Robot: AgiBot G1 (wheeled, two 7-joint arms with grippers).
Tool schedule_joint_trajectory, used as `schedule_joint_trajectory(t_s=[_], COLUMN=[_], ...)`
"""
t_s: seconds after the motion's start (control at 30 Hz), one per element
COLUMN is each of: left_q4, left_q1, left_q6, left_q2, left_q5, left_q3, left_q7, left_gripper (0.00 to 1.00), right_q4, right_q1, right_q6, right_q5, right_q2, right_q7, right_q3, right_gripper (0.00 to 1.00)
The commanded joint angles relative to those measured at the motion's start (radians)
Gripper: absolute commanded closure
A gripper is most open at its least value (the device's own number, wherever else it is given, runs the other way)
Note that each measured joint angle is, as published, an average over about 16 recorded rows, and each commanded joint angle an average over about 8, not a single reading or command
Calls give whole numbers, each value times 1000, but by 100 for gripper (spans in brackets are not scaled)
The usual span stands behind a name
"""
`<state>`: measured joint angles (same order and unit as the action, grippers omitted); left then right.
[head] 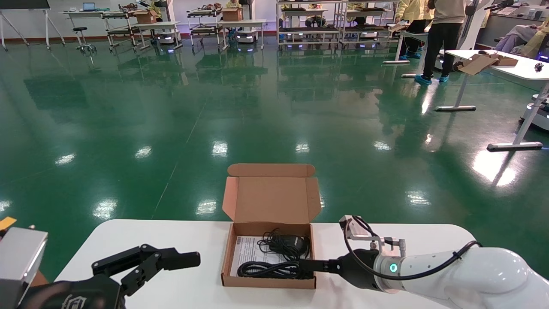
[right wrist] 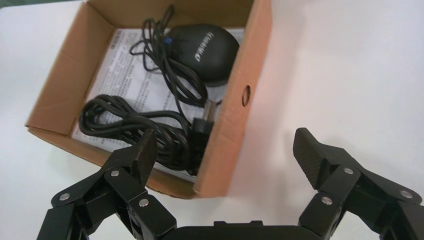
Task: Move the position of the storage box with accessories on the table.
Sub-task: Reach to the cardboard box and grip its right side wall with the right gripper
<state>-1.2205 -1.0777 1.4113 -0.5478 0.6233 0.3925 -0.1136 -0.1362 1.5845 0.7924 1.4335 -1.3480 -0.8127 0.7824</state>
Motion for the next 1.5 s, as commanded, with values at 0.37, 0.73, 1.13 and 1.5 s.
schedule_joint_trajectory(t_s=[0.37, 0.73, 1.13, 1.5], left_q4=[0, 0, 0, 0], left_q1=[0, 0, 0, 0], left_q6=[0, 0, 0, 0], left_q2=[0, 0, 0, 0], left_q5=[0, 0, 0, 0], left_q3=[0, 0, 0, 0], left_q7=[0, 0, 0, 0], left_gripper=[0, 0, 0, 0], right_q4=[0, 15, 7, 5], right_q1=[-11, -5, 0, 4], right_q6=[-19, -10, 5, 7], right_q5=[-21, -30, -34, -36], right_q2=[2, 3, 0, 0], right_q7=[14, 29, 28, 19], right_q3=[2, 8, 21, 36], right_gripper=[100, 100, 100, 100])
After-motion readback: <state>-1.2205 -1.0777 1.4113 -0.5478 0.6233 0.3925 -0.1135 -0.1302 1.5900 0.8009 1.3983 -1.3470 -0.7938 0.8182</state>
